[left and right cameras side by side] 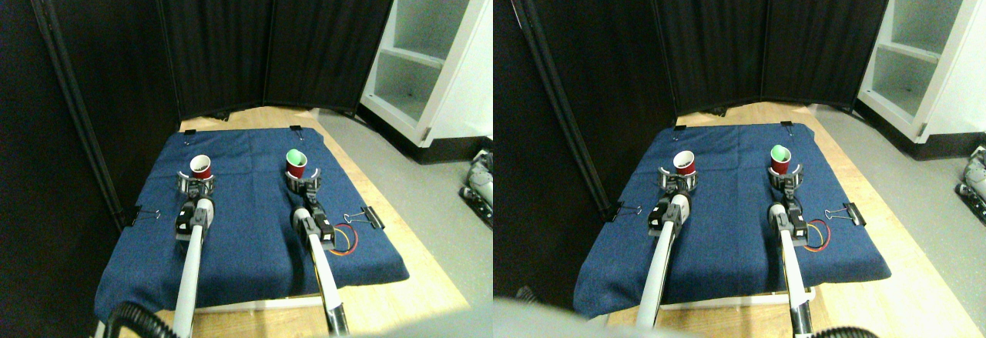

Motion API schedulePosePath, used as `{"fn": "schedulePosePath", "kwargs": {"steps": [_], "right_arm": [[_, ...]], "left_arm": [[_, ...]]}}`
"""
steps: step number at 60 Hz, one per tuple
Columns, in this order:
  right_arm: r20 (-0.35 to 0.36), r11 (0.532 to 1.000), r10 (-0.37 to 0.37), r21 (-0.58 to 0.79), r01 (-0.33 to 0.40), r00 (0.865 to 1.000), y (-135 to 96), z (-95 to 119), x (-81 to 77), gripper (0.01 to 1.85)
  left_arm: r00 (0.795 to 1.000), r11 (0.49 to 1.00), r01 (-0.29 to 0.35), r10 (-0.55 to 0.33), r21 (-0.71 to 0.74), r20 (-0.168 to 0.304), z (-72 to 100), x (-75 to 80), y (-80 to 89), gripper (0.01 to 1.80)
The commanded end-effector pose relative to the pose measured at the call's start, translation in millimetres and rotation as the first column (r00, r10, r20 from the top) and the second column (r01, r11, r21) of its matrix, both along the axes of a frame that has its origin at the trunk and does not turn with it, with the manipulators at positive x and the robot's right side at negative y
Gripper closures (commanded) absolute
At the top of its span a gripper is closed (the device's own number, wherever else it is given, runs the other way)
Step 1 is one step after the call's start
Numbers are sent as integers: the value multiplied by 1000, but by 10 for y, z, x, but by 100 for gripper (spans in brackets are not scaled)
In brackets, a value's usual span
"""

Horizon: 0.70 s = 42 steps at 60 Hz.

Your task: Pour (bimanual)

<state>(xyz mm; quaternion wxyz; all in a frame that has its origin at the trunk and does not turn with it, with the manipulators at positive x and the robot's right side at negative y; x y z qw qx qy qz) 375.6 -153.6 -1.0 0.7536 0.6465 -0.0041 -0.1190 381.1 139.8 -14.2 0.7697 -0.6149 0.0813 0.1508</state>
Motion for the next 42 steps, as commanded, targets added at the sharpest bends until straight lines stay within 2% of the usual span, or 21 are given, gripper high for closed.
{"fn": "schedulePosePath", "kwargs": {"steps": [1,9,12,21,30,42], "right_arm": [[16,1000,0,-5,0,1000,44,8,59,104],[16,1000,10,-8,-10,1000,41,-14,99,101],[13,1000,13,4,-13,1000,41,-20,109,94],[0,996,-1,87,1,1000,30,-58,173,95],[-11,996,-15,85,16,1000,23,-92,256,95],[-20,994,-25,107,27,999,24,-118,280,91]], "left_arm": [[1000,1000,6,-5,-11,19,11,46,-34,82],[1000,999,9,-9,-33,17,-35,77,-18,82],[1000,999,10,-10,-37,14,-60,87,-7,81],[1000,999,27,-27,-36,9,-115,99,-8,81],[1000,999,24,-23,-34,12,-124,102,-45,81],[999,997,42,-42,-58,9,-136,106,-64,78]]}}
